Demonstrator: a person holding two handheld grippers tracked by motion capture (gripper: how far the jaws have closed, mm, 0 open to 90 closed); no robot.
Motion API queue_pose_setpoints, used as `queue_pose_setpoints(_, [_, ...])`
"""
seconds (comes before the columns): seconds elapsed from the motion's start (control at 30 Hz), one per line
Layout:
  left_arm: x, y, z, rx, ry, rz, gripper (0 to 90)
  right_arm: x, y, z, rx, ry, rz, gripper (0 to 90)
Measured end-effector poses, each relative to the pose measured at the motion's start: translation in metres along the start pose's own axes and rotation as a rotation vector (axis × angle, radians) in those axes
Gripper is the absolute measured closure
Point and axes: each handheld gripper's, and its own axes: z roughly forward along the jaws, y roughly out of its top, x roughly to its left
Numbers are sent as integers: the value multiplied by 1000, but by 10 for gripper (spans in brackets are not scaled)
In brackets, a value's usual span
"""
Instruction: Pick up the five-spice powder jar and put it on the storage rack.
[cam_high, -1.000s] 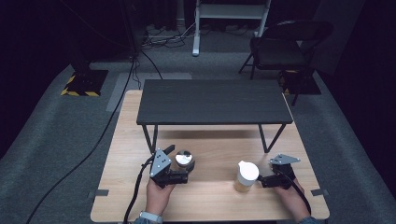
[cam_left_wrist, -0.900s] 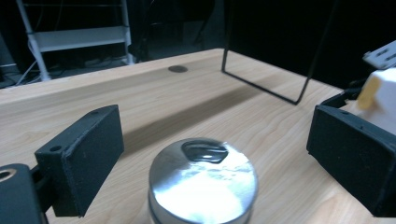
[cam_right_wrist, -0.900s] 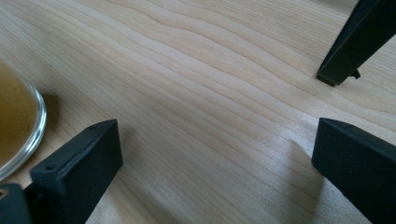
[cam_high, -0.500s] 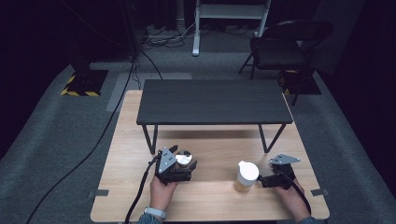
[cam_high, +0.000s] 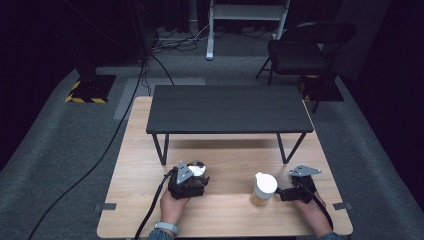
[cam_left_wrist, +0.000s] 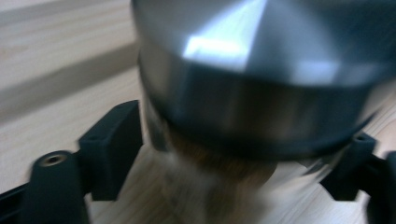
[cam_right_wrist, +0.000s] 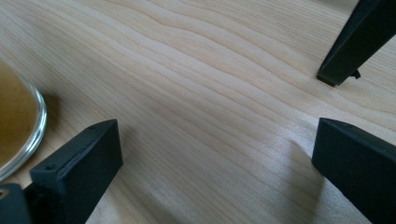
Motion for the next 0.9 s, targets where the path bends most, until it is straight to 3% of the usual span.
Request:
queue_pose_setpoints(0.03, [-2, -3, -1, -18, 1, 27, 276, 0, 0, 0, 0, 0, 0, 12])
queue_pose_setpoints(0.07, [-2, -3, -1, -18, 1, 27, 309, 0, 0, 0, 0, 0, 0, 12])
queue_pose_setpoints(0.37, [-4, -4, -2, -19, 8, 34, 311, 0, 0, 0, 0, 0, 0, 12])
queue_pose_setpoints(0.8, [0, -3, -2, -13, -8, 35, 312, 0, 0, 0, 0, 0, -1, 12])
queue_pose_setpoints(0.9, [5, -3, -2, -17, -27, 52, 313, 0, 0, 0, 0, 0, 0, 12])
